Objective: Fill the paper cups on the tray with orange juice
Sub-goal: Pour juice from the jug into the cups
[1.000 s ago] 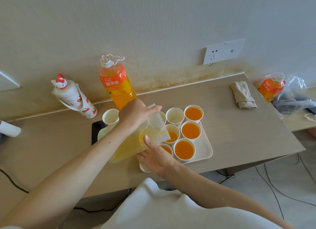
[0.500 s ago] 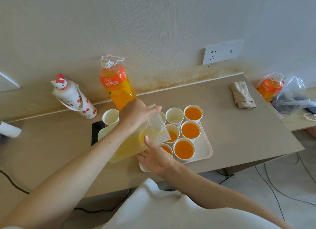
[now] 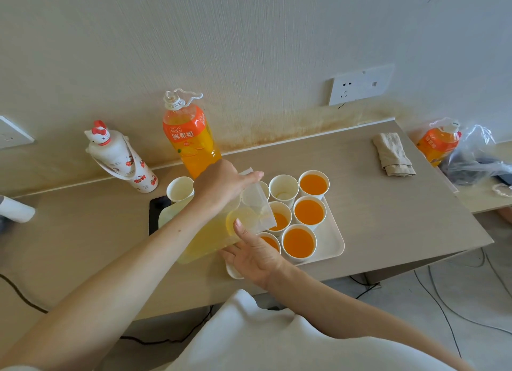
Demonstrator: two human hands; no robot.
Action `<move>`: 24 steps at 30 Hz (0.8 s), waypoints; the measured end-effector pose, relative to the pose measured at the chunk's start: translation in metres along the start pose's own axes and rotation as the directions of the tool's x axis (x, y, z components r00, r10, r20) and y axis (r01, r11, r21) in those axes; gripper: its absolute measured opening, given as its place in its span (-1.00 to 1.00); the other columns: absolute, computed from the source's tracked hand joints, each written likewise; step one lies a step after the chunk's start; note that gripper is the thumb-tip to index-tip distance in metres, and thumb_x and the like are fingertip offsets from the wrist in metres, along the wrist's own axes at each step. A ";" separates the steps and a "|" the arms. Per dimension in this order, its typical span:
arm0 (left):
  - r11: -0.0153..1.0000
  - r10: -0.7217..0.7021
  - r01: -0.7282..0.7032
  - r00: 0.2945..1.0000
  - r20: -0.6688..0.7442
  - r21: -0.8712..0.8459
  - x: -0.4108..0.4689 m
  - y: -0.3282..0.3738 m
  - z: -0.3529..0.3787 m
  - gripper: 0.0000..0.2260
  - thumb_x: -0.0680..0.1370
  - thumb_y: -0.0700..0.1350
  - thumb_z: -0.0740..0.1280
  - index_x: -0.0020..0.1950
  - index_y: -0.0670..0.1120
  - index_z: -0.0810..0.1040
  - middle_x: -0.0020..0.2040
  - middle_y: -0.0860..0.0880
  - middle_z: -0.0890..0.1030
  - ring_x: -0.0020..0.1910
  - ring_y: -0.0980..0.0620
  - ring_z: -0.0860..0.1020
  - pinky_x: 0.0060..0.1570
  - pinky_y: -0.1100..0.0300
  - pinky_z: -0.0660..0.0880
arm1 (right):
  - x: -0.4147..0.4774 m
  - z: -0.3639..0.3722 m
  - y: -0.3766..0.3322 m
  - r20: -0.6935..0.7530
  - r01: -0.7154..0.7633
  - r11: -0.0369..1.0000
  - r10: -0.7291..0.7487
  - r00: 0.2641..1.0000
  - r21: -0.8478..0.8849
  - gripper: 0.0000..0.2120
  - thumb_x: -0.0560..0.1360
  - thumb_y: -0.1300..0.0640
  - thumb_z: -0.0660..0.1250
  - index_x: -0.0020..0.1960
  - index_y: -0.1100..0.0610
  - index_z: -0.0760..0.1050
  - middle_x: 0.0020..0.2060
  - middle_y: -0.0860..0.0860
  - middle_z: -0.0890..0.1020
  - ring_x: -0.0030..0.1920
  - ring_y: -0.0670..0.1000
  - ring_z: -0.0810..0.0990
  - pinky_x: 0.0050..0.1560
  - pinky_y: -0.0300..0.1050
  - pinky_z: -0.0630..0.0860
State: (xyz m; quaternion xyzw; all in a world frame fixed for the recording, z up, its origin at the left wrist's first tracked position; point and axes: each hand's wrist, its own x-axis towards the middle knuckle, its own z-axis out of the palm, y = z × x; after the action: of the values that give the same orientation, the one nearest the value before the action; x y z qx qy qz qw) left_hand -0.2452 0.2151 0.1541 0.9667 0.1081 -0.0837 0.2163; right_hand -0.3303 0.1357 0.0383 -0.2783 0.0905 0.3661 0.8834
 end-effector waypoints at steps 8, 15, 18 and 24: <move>1.000 0.000 0.000 1.000 -0.001 0.005 -0.001 0.001 -0.001 -0.44 0.43 0.31 0.35 -0.44 -0.07 0.21 -0.51 0.04 0.20 -0.52 0.03 0.24 -0.44 0.18 0.13 | 0.003 -0.001 0.001 0.001 -0.008 1.000 0.008 1.000 -0.001 -0.03 0.21 -0.09 0.64 0.49 0.16 0.30 0.35 0.15 0.52 0.33 0.11 0.52 0.32 -0.01 0.48; 1.000 0.000 -0.001 1.000 0.003 0.009 0.000 0.003 -0.002 -0.44 0.43 0.31 0.35 -0.45 -0.07 0.19 -0.51 0.04 0.19 -0.53 0.03 0.22 -0.44 0.18 0.12 | 0.003 0.000 0.000 0.013 0.002 1.000 -0.002 1.000 0.006 -0.04 0.22 -0.09 0.64 0.49 0.14 0.30 0.34 0.15 0.52 0.32 0.12 0.53 0.32 0.01 0.48; 1.000 0.003 -0.003 1.000 0.004 0.013 0.000 0.002 -0.001 -0.44 0.43 0.31 0.35 -0.45 -0.06 0.20 -0.51 0.04 0.18 -0.53 0.02 0.22 -0.43 0.17 0.12 | 0.002 0.000 0.000 0.009 0.000 1.000 0.000 1.000 0.010 -0.04 0.21 -0.09 0.64 0.48 0.13 0.30 0.34 0.14 0.53 0.32 0.11 0.54 0.31 0.00 0.49; 1.000 0.007 -0.007 1.000 0.001 0.009 0.001 0.002 0.000 -0.44 0.42 0.31 0.35 -0.44 -0.07 0.20 -0.51 0.04 0.18 -0.52 0.03 0.22 -0.43 0.17 0.11 | 0.003 -0.001 0.000 0.004 -0.003 1.000 0.003 1.000 0.018 -0.03 0.21 -0.10 0.64 0.49 0.13 0.30 0.34 0.13 0.53 0.32 0.11 0.53 0.30 0.00 0.50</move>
State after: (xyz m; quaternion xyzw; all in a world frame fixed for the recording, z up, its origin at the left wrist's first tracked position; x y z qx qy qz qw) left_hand -0.2441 0.2135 0.1549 0.9680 0.1042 -0.0841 0.2121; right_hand -0.3279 0.1370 0.0367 -0.2695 0.0923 0.3673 0.8854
